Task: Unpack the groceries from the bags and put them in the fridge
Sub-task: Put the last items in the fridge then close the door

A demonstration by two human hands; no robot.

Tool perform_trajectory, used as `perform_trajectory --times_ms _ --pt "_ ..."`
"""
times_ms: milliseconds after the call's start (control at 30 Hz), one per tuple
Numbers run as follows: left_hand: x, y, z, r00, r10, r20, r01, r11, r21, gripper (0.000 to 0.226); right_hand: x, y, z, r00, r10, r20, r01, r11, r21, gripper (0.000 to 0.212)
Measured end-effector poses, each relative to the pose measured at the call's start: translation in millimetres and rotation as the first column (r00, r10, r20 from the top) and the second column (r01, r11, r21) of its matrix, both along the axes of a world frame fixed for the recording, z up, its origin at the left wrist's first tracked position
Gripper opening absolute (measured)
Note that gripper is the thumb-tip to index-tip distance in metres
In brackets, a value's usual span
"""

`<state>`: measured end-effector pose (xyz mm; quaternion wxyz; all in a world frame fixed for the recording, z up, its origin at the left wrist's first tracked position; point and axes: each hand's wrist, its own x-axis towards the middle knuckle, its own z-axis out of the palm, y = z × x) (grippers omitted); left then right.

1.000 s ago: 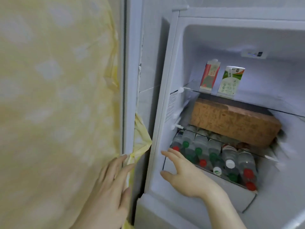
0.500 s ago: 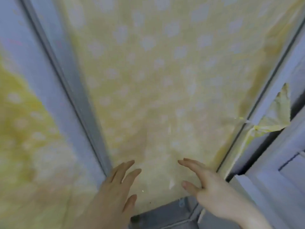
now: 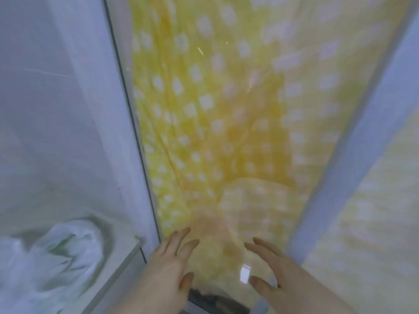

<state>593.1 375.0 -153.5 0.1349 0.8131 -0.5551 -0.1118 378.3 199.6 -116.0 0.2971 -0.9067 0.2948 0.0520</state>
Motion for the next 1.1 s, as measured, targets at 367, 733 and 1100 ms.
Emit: perform_trajectory --times_ms 367,733,1100 --pt "119 161 -22 0.912 0.407 -0.053 -0.402 0.911 0.089 0.072 201 98 -16 0.926 0.378 0.003 -0.377 0.926 -0.021 0.061" --pt "119 270 -52 0.465 0.884 -0.056 -0.882 0.468 0.062 0.065 359 135 -46 0.622 0.777 0.101 -0.782 0.623 0.029 0.053" --pt "88 368 -75 0.05 0.993 -0.109 -0.996 0.057 0.064 0.06 438 227 -64 0.342 0.937 0.075 -0.935 0.332 0.12 0.058"
